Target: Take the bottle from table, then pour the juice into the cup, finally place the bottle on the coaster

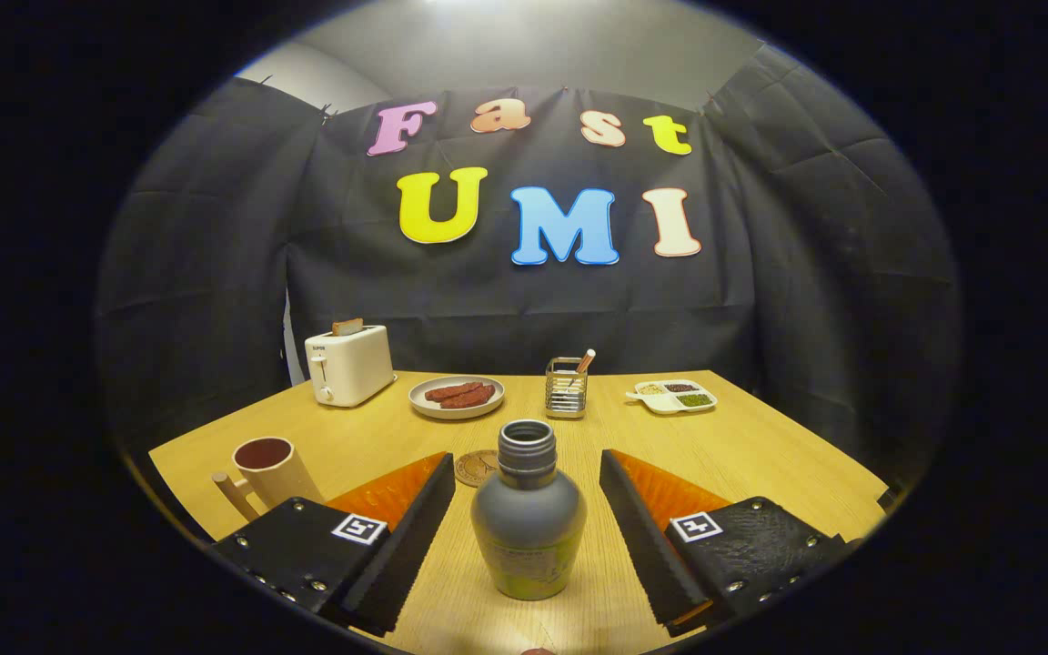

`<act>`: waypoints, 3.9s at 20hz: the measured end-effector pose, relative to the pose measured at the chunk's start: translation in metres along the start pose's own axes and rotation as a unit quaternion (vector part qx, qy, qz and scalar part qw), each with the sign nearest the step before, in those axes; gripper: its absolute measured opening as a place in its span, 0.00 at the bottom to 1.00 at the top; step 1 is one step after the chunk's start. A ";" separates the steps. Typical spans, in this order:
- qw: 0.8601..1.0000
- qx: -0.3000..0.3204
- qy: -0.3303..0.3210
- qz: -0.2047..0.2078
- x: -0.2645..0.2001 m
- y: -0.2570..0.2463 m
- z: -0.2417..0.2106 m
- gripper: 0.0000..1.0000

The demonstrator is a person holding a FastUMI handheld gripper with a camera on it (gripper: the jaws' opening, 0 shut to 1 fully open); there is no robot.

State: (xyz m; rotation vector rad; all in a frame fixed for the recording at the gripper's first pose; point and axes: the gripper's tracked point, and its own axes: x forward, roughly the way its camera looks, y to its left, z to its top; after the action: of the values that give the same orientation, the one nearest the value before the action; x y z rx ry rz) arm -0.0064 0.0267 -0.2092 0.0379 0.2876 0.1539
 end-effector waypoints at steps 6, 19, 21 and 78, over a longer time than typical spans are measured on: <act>0.999 0.002 0.039 -0.003 0.005 -0.002 -0.032 0.98; 0.994 0.008 0.105 0.000 0.009 -0.001 -0.086 0.98; 0.994 0.009 0.109 0.001 0.009 -0.001 -0.089 0.98; 0.901 -0.389 0.192 0.017 0.047 0.084 -0.027 0.72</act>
State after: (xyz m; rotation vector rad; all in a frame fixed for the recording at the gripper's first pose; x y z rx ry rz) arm 0.0187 0.1171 -0.2434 -0.7930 0.6031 0.3034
